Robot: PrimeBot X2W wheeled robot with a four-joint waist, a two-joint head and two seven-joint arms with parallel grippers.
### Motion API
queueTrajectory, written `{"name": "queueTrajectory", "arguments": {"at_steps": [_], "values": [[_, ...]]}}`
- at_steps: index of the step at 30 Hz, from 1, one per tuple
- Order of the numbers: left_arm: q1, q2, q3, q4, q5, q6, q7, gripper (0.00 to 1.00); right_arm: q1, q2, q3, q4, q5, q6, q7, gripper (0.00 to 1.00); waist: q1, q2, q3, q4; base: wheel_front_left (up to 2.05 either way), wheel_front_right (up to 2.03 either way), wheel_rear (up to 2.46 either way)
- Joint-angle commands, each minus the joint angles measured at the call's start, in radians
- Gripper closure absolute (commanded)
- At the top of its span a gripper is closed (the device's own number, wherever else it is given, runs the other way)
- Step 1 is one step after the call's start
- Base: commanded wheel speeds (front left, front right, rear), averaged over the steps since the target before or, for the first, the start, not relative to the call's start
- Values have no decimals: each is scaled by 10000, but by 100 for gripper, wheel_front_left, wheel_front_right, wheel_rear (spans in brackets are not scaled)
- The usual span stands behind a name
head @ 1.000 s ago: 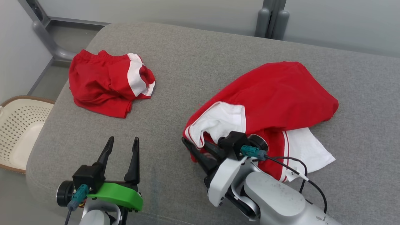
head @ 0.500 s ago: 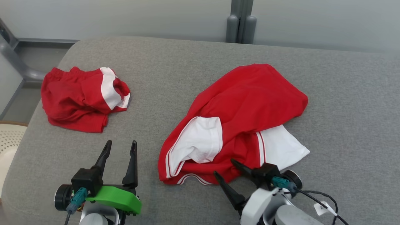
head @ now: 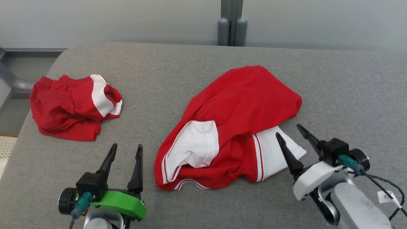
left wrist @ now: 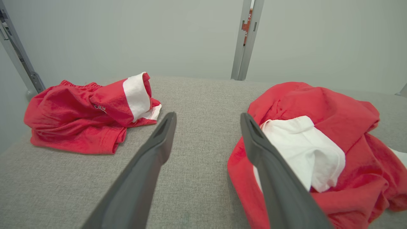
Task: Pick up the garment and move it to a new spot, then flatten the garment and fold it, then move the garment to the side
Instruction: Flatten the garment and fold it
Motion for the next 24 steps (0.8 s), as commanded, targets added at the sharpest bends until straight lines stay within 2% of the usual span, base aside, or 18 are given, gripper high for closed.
{"name": "queueTrajectory", "arguments": {"at_steps": [1,11,17,18,20,21,24], "values": [[-91,27,1,-17,-31,-25,-5,0,-187,-68,-112,204,-106,-1,-31,0,0,0,102,143,0,0,0],[-157,-21,13,-21,-100,-25,-5,0,-946,-238,-460,2475,-122,-1,-5,0,0,0,443,639,0,0,0],[-211,-46,98,-6,-74,-25,-5,0,-968,-22,-421,3667,242,1,276,0,0,0,471,633,0,0,0],[-205,-50,111,-8,-64,-26,-5,0,-959,36,-338,3767,358,1,336,24,0,0,465,610,0,0,0],[-178,-53,168,-16,-40,-25,-5,0,-942,138,-162,3938,707,1,490,90,0,0,433,529,0,0,0],[-154,-52,206,-24,-23,-22,-5,0,-942,163,-53,4007,889,1,567,100,0,0,415,473,0,0,0],[-103,-56,287,-21,28,-21,-5,0,-958,169,221,4088,1223,-1,553,100,0,0,355,330,0,0,0]]}}
